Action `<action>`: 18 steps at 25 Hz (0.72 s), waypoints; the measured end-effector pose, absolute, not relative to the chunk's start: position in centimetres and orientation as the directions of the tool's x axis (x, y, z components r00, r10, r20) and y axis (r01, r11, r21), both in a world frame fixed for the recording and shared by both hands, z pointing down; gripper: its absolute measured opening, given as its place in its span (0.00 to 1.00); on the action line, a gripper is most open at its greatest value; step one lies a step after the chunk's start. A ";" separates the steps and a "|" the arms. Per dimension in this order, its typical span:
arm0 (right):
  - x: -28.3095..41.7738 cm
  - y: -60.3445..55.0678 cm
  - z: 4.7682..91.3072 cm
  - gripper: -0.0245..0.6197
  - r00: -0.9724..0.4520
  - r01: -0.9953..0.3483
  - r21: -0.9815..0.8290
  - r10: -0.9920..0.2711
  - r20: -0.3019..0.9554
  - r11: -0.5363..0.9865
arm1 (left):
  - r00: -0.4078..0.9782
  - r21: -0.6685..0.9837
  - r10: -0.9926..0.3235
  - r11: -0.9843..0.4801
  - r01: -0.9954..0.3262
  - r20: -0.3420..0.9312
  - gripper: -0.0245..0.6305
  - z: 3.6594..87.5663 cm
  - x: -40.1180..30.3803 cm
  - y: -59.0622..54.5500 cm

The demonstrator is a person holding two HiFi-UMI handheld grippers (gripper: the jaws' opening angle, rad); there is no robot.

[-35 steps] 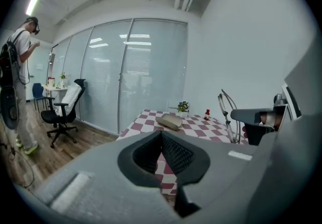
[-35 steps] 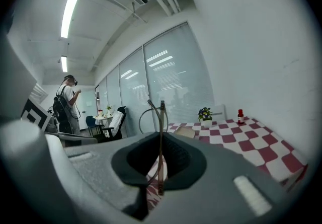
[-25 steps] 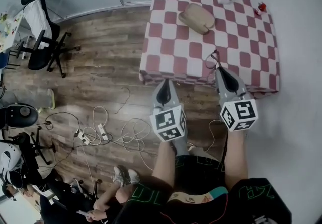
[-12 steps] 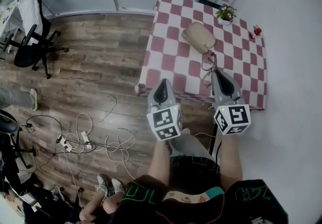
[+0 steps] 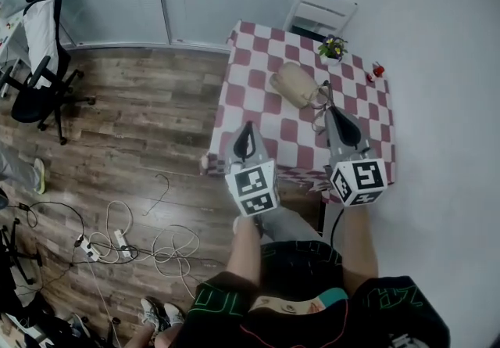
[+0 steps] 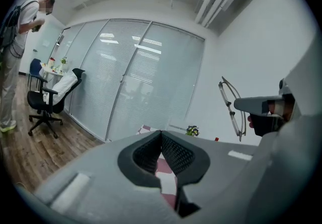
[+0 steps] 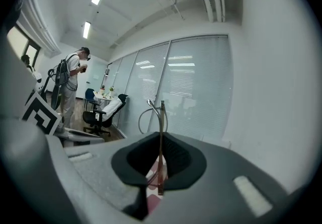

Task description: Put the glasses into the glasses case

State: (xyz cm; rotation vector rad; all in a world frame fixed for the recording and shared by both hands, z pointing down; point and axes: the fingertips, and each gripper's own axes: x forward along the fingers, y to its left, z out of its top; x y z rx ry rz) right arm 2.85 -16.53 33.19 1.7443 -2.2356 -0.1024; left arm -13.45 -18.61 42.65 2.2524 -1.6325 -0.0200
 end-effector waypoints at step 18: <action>8.5 -21.4 34.0 0.07 -0.191 -0.945 0.225 -0.958 0.213 0.239 | 0.342 0.208 -0.917 -0.301 -0.931 0.206 0.05 42.8 -9.1 -23.8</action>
